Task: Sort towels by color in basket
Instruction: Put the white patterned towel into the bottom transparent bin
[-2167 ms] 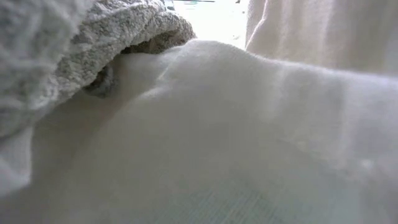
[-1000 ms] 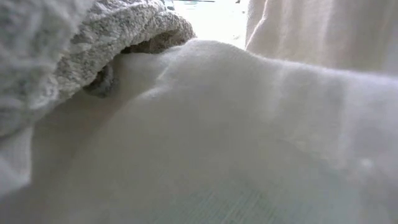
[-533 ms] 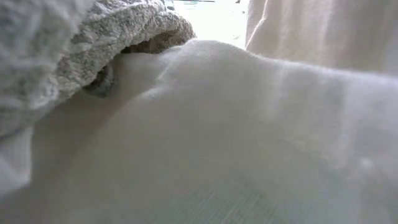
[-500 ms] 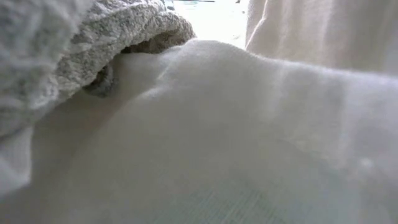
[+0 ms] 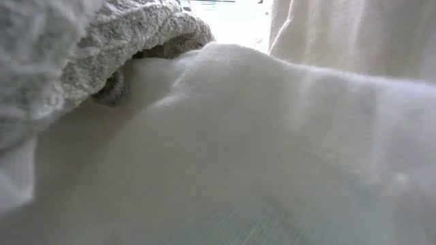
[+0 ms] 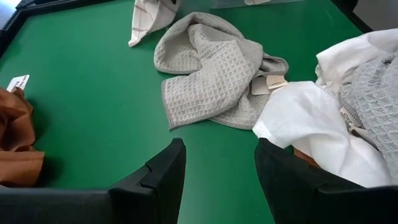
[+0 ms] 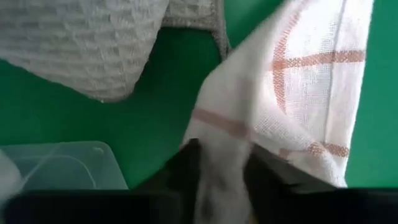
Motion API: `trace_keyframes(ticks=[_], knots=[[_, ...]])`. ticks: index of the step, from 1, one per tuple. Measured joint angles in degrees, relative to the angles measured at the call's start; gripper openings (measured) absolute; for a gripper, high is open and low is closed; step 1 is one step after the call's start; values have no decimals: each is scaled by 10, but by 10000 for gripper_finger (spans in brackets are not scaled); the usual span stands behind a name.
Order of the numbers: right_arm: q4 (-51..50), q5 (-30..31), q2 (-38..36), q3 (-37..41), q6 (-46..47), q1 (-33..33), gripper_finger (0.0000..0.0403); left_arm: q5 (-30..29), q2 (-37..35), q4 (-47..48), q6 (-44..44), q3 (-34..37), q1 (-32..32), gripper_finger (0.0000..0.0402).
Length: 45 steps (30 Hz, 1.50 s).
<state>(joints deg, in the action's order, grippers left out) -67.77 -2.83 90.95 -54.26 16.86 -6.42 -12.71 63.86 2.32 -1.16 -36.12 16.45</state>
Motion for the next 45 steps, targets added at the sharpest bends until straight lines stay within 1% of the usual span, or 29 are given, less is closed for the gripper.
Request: trace_keyframes(ticks=[3, 4, 9, 13, 18, 22, 24, 28, 32, 38, 41, 45], knots=[[-8, 1, 2, 0, -19, 1, 33, 0, 0, 2, 1, 0, 0, 183], [-11, 2, 2, 0, -21, 1, 21, 0, 0, 5, 1, 0, 0, 183], [-46, 22, 1, -11, -12, -3, 20, 0, 0, 10, 1, 0, 0, 183], [-86, 58, 1, -53, -3, -21, 18, 0, 0, 13, 1, 0, 0, 183], [-152, 99, 0, -141, 12, -47, 18, 0, 0, 13, 3, 0, 0, 183], [-216, 125, 0, -225, 46, -77, 18, -1, 0, 14, 8, 0, 0, 183], [-225, 136, -1, -265, 60, -96, 18, -2, 0, 17, 9, 0, 0, 183], [-224, 134, -23, -323, 95, -141, 18, -2, 0, 19, 13, 0, 0, 183], [-223, 116, -61, -354, 175, -198, 18, -2, 0, 25, 14, 0, 0, 183], [-223, 89, -118, -356, 347, -325, 18, -2, 0, 28, 9, 0, 0, 183], [-222, 89, -131, -356, 441, -395, 18, -2, 0, 28, 8, 0, 0, 183], [-210, 90, -126, -352, 565, -484, 20, -2, 0, 28, 4, 0, 0, 183]])
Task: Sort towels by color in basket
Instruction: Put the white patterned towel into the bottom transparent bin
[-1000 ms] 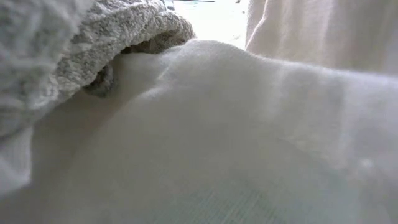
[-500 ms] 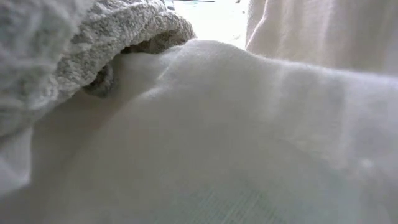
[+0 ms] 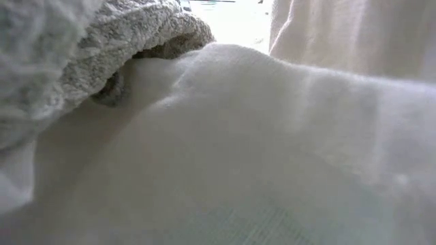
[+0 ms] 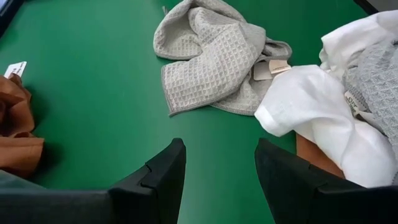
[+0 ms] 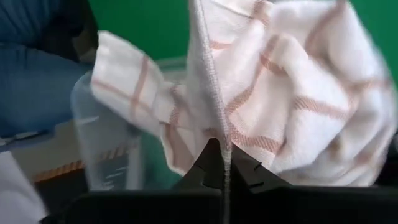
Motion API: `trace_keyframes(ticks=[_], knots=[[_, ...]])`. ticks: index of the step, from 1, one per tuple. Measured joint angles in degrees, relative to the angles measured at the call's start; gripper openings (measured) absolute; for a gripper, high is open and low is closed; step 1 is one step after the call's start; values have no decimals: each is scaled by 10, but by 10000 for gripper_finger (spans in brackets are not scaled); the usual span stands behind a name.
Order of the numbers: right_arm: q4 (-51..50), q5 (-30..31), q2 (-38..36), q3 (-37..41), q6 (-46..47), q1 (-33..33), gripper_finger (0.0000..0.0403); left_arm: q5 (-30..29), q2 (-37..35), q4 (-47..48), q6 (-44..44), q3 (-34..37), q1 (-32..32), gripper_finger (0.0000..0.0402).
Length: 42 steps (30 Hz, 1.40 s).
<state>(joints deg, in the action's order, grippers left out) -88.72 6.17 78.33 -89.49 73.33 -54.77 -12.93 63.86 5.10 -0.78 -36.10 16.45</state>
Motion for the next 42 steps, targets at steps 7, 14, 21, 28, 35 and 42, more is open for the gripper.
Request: trace_keyframes(ticks=[7, 14, 21, 28, 35, 42], knots=[[88, 1, 30, 72, 135, -86, 21, -5, 0, 0, -5, 0, 0, 183], [231, -4, 57, 184, 134, -82, 22, -6, 0, -1, -5, 0, 0, 183], [379, -54, 64, 310, 135, -65, 23, -6, 0, -1, -2, 0, 0, 183], [494, -79, 64, 394, 148, -54, 24, -6, 0, 0, -2, 0, 0, 183], [516, -80, 64, 420, 164, -52, 30, -6, 0, 7, -1, 0, -1, 183], [515, -107, 47, 399, 139, -36, 80, -5, 0, 17, 0, 0, -1, 183]])
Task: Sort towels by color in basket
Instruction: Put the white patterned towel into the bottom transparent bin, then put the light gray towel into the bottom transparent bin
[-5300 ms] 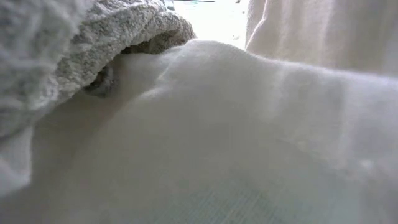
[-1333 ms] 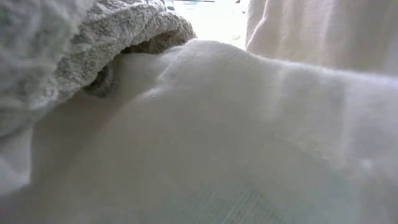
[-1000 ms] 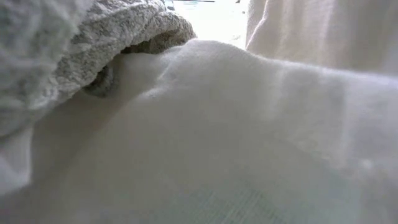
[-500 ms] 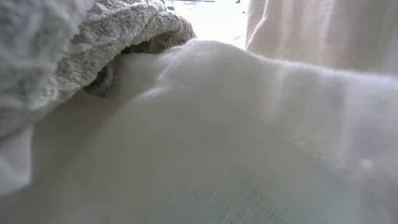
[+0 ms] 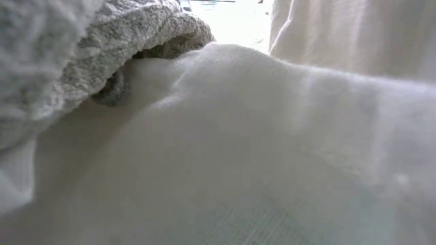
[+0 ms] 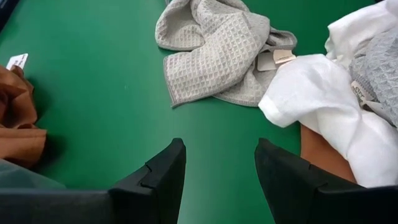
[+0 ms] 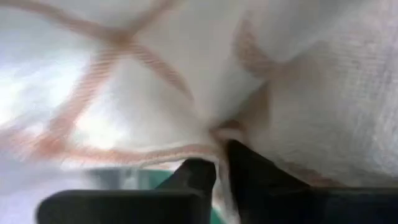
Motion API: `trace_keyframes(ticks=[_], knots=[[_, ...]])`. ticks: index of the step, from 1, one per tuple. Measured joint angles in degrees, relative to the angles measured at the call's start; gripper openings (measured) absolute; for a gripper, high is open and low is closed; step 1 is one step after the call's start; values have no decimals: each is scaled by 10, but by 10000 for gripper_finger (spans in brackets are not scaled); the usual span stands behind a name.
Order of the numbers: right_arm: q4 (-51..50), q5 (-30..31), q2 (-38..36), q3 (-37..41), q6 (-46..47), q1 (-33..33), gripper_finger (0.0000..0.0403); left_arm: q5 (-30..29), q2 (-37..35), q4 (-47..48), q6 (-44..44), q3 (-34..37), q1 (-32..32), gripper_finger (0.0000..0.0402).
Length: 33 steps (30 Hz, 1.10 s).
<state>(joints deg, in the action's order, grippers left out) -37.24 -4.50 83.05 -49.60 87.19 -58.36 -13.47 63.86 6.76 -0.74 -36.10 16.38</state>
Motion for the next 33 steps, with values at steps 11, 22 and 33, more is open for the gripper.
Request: trace_keyframes(ticks=[11, 22, 33], knots=[[-57, 11, -83, -66, -6, 23, 167, 2, 0, -1, 0, 0, 0, 183], [-118, 120, -151, -135, -133, 73, 221, 2, 0, -2, -1, 0, 0, 183], [-99, 172, -127, -150, -445, 246, 228, 2, 0, -2, -1, 0, 0, 183]])
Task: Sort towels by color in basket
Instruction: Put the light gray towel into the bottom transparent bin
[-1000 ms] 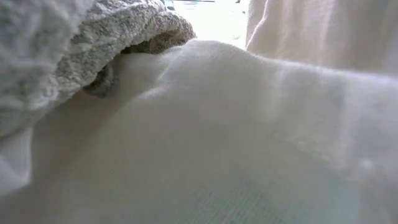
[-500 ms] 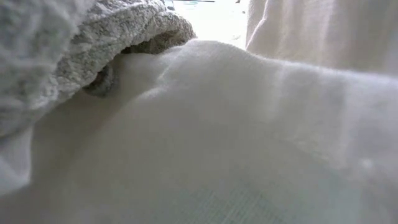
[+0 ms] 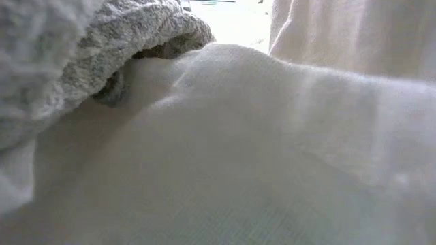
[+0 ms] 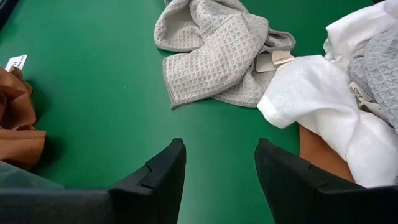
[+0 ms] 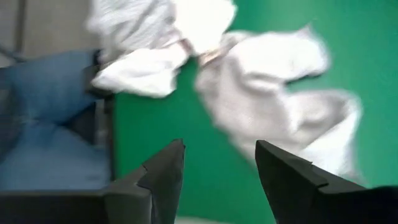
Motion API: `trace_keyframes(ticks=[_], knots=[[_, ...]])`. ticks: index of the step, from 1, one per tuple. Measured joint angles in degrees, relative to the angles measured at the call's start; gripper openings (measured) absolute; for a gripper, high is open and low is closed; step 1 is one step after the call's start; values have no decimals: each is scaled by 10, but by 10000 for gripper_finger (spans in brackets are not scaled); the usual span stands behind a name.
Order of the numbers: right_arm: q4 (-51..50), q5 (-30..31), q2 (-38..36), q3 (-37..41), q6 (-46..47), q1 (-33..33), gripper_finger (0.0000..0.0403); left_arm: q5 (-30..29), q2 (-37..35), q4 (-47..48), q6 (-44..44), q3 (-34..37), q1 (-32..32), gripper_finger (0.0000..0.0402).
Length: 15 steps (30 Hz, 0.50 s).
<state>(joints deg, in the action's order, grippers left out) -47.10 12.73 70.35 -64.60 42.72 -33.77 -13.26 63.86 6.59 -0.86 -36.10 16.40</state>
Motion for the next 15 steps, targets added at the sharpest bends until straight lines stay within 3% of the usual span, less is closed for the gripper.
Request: trace_keyframes(ticks=[7, 11, 15], knots=[[39, -91, 77, 0, -120, 119, 282, 0, 0, 0, 6, 0, 0, 183], [72, -136, 146, 0, -184, 151, 315, 0, 0, 1, 7, 0, 0, 183], [77, -144, 208, 0, -218, 163, 335, 0, 0, 1, 6, 0, 0, 183]])
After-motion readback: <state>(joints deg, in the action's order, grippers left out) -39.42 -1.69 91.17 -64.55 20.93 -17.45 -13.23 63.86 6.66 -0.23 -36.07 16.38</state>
